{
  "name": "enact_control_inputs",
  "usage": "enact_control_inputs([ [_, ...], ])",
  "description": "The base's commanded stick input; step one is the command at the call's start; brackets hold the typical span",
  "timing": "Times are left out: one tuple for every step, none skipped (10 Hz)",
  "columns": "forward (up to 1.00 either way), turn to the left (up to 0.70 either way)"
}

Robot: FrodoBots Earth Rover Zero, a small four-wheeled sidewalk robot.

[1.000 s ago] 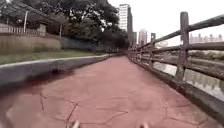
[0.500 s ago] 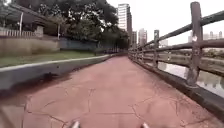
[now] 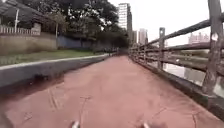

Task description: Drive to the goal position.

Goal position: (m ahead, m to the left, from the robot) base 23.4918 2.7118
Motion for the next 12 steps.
enact_control_inputs([
  [0.7, 0.0],
  [0.7, 0.0],
  [0.7, 0.0],
  [0.7, 0.0],
  [0.7, 0.0],
  [0.7, 0.0],
  [0.7, 0.0],
  [0.7, 0.0],
  [0.7, 0.0],
  [0.7, -0.35],
  [0.7, -0.35],
  [0.7, -0.35],
])
